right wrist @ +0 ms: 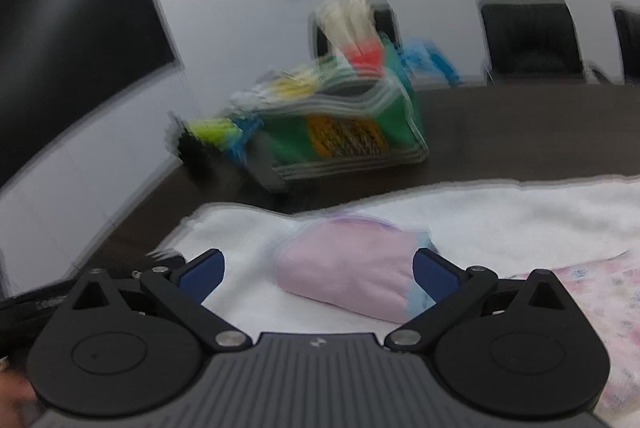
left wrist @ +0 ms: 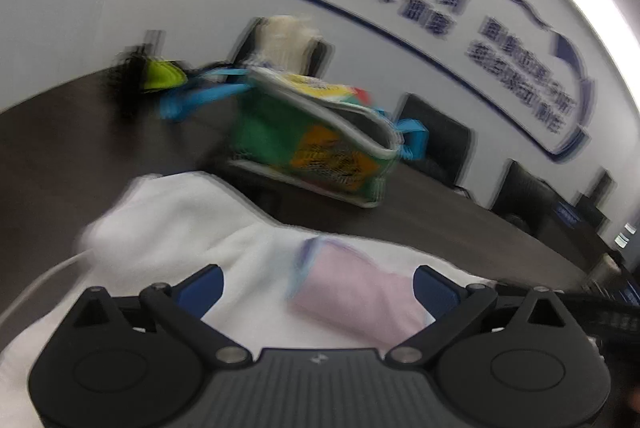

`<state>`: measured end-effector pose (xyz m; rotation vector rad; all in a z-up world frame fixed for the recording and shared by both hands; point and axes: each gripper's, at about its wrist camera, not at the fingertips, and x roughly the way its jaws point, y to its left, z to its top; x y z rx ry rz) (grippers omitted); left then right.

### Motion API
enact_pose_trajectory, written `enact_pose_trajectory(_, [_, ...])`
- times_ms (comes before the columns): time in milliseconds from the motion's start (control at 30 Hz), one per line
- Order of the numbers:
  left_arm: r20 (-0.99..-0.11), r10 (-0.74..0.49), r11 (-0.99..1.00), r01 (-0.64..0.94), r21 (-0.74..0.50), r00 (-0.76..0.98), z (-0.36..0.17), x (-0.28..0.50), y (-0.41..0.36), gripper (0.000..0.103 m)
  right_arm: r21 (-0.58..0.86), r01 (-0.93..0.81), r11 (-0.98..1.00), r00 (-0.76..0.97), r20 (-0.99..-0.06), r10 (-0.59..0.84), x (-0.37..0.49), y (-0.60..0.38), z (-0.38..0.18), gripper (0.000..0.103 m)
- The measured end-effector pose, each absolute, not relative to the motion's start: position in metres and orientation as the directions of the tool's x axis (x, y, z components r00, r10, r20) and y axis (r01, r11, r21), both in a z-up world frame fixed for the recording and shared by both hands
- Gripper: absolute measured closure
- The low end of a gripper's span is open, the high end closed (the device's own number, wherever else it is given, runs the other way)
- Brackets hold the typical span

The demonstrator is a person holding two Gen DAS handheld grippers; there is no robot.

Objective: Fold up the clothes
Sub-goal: 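Grasp the folded pink-and-blue garment with both grippers and lift it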

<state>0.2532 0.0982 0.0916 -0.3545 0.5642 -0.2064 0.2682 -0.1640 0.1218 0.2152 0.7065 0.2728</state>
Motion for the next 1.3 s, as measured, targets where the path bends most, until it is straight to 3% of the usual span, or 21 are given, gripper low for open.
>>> enact_pose_trajectory(33, [-0.503, -0.269, 0.932, 0.089, -0.352, 0.821, 0.084, 0.270, 0.092, 0.004, 0.269, -0.135, 0.954, 0.696, -0.659, 0.284, 0.294, -0.157, 0.110, 0.006])
enact_pose_trajectory(100, [-0.573, -0.216, 0.944, 0.019, -0.331, 0.790, 0.065, 0.300, 0.084, 0.020, 0.233, -0.033, 0.972, 0.665, -0.721, 0.195, 0.328, -0.157, 0.083, 0.012])
enact_pose_trajectory(133, [-0.598, -0.235, 0.936, 0.011, -0.352, 0.766, 0.055, 0.313, 0.083, 0.026, 0.212, 0.017, 0.977, 0.645, -0.749, 0.151, 0.344, -0.157, 0.070, 0.013])
enact_pose_trajectory(167, [-0.615, -0.260, 0.926, 0.012, -0.377, 0.744, 0.046, 0.322, 0.082, 0.038, 0.194, 0.062, 0.979, 0.631, -0.768, 0.113, 0.357, -0.158, 0.059, 0.014])
enact_pose_trajectory(233, [-0.635, -0.322, 0.902, 0.022, -0.432, 0.702, 0.028, 0.337, 0.082, 0.049, 0.207, 0.090, 0.974, 0.599, -0.792, 0.113, 0.374, -0.158, 0.041, 0.025])
enact_pose_trajectory(267, [-0.643, -0.337, 0.896, 0.025, -0.443, 0.688, 0.022, 0.339, 0.082, 0.061, 0.226, 0.087, 0.970, 0.587, -0.799, 0.134, 0.378, -0.158, 0.034, 0.043])
enact_pose_trajectory(300, [-0.649, -0.342, 0.895, 0.026, -0.445, 0.680, 0.019, 0.338, 0.082, 0.072, 0.267, 0.076, 0.961, 0.588, -0.790, 0.173, 0.377, -0.156, 0.031, 0.074])
enact_pose_trajectory(333, [-0.655, -0.347, 0.895, 0.027, -0.446, 0.671, 0.015, 0.338, 0.082, 0.075, 0.306, 0.064, 0.950, 0.589, -0.780, 0.212, 0.376, -0.154, 0.027, 0.084])
enact_pose_trajectory(400, [-0.636, -0.395, 0.877, 0.065, -0.476, 0.663, 0.022, 0.328, 0.084, 0.102, 0.307, -0.002, 0.952, 0.625, -0.743, 0.240, 0.360, -0.144, 0.038, 0.092])
enact_pose_trajectory(500, [-0.535, -0.454, 0.840, 0.143, -0.523, 0.713, 0.059, 0.288, 0.093, 0.101, 0.288, -0.187, 0.939, 0.697, -0.635, 0.333, 0.319, -0.124, 0.080, 0.093])
enact_pose_trajectory(633, [-0.356, -0.514, 0.794, 0.276, -0.542, 0.780, 0.113, 0.202, 0.104, 0.098, 0.083, -0.421, 0.903, 0.819, -0.393, 0.418, 0.207, -0.107, 0.155, 0.094])
enact_pose_trajectory(767, [-0.291, -0.440, 0.776, 0.196, -0.600, 0.849, 0.115, 0.080, 0.136, 0.056, -0.386, -0.470, 0.794, 0.882, -0.170, 0.439, 0.043, -0.090, 0.168, 0.094])
enact_pose_trajectory(833, [-0.298, -0.345, 0.799, 0.112, -0.591, 0.890, 0.097, 0.011, 0.155, 0.055, -0.476, -0.555, 0.682, 0.829, -0.245, 0.503, -0.016, -0.074, 0.137, 0.094])
enact_pose_trajectory(900, [-0.353, -0.249, 0.826, 0.007, -0.563, 0.902, 0.071, -0.044, 0.170, 0.045, -0.547, -0.629, 0.552, 0.768, -0.326, 0.551, -0.075, -0.059, 0.105, 0.092])
enact_pose_trajectory(967, [-0.408, -0.177, 0.847, -0.072, -0.527, 0.896, 0.046, -0.091, 0.177, 0.045, -0.458, -0.750, 0.477, 0.660, -0.473, 0.583, -0.104, -0.043, 0.062, 0.085])
enact_pose_trajectory(1033, [-0.435, -0.189, 0.865, -0.061, -0.498, 0.880, 0.030, -0.126, 0.173, 0.045, -0.394, -0.847, 0.357, 0.531, -0.621, 0.577, -0.128, -0.031, 0.025, 0.076])
enact_pose_trajectory(1100, [-0.438, -0.214, 0.863, -0.041, -0.503, 0.873, 0.022, -0.152, 0.169, 0.044, -0.359, -0.876, 0.322, 0.482, -0.623, 0.616, -0.152, -0.040, 0.018, 0.053])
enact_pose_trajectory(1200, [-0.407, -0.271, 0.864, 0.033, -0.503, 0.872, 0.022, -0.178, 0.159, 0.040, -0.191, -0.875, 0.445, 0.470, -0.557, 0.685, -0.153, -0.083, 0.048, 0.036])
enact_pose_trajectory(1233, [-0.386, -0.306, 0.863, 0.082, -0.498, 0.870, 0.025, -0.185, 0.152, 0.036, -0.139, -0.843, 0.519, 0.507, -0.524, 0.684, -0.145, -0.101, 0.057, 0.033])
enact_pose_trajectory(1300, [-0.349, -0.386, 0.861, 0.197, -0.469, 0.854, 0.030, -0.196, 0.138, 0.014, -0.048, -0.760, 0.648, 0.585, -0.486, 0.650, -0.126, -0.132, 0.069, 0.032])
